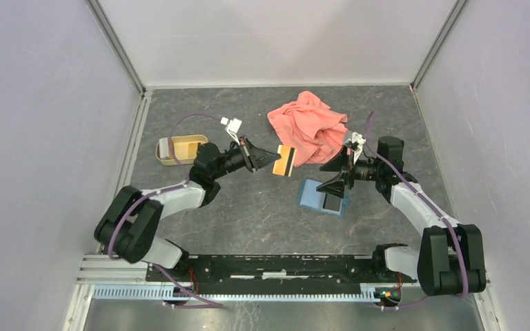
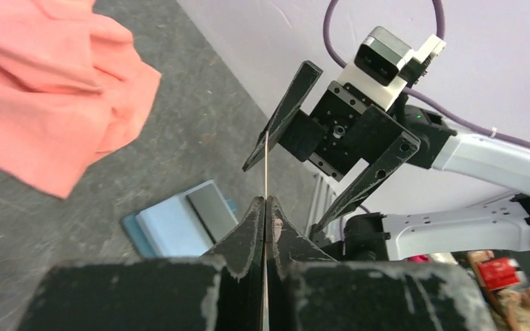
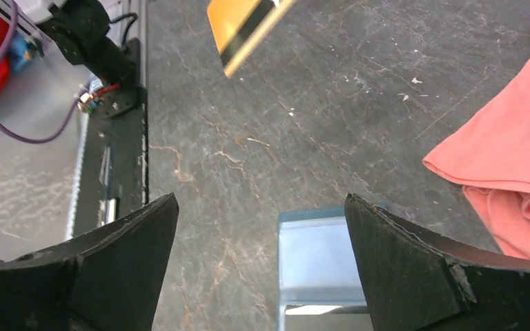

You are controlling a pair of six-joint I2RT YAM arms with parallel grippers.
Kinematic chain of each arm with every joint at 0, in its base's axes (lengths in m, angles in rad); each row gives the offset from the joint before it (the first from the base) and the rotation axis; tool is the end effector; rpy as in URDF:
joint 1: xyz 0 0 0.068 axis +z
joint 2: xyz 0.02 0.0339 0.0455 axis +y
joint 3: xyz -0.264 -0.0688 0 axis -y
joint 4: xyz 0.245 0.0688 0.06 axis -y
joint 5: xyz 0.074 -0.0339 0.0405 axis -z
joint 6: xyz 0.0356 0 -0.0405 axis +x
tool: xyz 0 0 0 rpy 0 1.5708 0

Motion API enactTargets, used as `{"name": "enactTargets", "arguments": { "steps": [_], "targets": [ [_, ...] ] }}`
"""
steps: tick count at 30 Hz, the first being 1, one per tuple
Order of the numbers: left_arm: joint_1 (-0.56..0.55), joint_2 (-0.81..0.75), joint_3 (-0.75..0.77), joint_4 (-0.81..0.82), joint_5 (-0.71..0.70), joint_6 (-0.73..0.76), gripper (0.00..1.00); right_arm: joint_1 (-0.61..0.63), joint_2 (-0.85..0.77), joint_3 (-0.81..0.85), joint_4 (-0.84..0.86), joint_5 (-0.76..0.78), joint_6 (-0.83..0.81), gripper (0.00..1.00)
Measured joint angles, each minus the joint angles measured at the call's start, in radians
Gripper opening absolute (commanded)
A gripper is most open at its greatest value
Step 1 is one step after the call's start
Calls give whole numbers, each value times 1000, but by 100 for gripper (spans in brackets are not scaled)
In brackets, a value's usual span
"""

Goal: Put the credit cards into the card holder
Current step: Pick up the credit card from the storage box, then insert the credit card into the card holder.

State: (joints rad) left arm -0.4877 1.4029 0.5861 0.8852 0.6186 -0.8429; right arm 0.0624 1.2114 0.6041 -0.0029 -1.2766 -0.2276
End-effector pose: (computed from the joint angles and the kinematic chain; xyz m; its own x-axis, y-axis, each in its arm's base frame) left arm 0.2466 -0.1542 0.2433 -0.6264 -0.3562 -0.6933 0.6391 0.2745 -0.7185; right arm 0.2291 0.0485 0.2218 -0.3765 -0.0891 -0.9221 -0.9093 0.2262 0.3493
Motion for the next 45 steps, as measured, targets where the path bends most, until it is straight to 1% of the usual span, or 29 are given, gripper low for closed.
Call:
{"name": "enactTargets", "arguments": {
  "steps": [3,5,9,11,14,17,20,23,29,30,31,32,33,34,35,37,40,42,43,44,45],
  "targets": [
    [-51,109,-3,176,-42,-82,2,2,-13,-37,137,2,159,98],
    [-78,172,-3,264,-62,-127,2,2,-17,-52,217,5,259,98],
    [-125,274,-2,411,-94,-202,2,2,-17,-57,318,19,400,96],
    [-142,316,3,471,-103,-234,2,2,-17,-57,348,24,444,96],
    [-163,366,18,539,-116,-274,2,2,-17,-59,385,32,508,94],
    [-179,394,33,571,-123,-296,2,2,-14,-64,421,44,563,92],
    [-197,412,48,587,-132,-309,2,2,-6,-80,468,55,625,85],
    [-212,422,59,591,-142,-318,2,2,0,-103,515,66,684,73],
    [-240,443,77,600,-157,-320,2,2,2,-136,620,79,806,44],
    [-243,446,79,600,-160,-320,2,2,2,-138,637,81,821,35],
    [-247,450,80,602,-166,-320,2,2,2,-141,653,84,838,16],
    [-249,453,82,603,-171,-321,4,2,2,-145,671,85,855,0],
    [-253,454,83,602,-173,-321,9,2,2,-148,689,85,877,0],
    [-256,454,84,603,-176,-320,17,2,3,-149,703,84,888,0],
    [-256,455,85,605,-178,-320,22,1,7,-150,713,79,900,0],
    [-257,455,85,604,-185,-320,31,1,16,-147,707,71,888,0],
    [-241,429,71,564,-204,-290,52,-6,19,-109,566,56,742,0],
    [-215,359,38,491,-223,-233,68,-21,14,-77,463,54,627,0],
    [-192,297,15,433,-236,-186,83,-27,7,-69,424,53,578,0],
    [-171,233,-2,375,-253,-132,96,-34,-5,-63,377,52,522,0],
    [-151,156,-14,303,-275,-67,99,-40,-21,-60,328,50,460,0]
  ]
}}
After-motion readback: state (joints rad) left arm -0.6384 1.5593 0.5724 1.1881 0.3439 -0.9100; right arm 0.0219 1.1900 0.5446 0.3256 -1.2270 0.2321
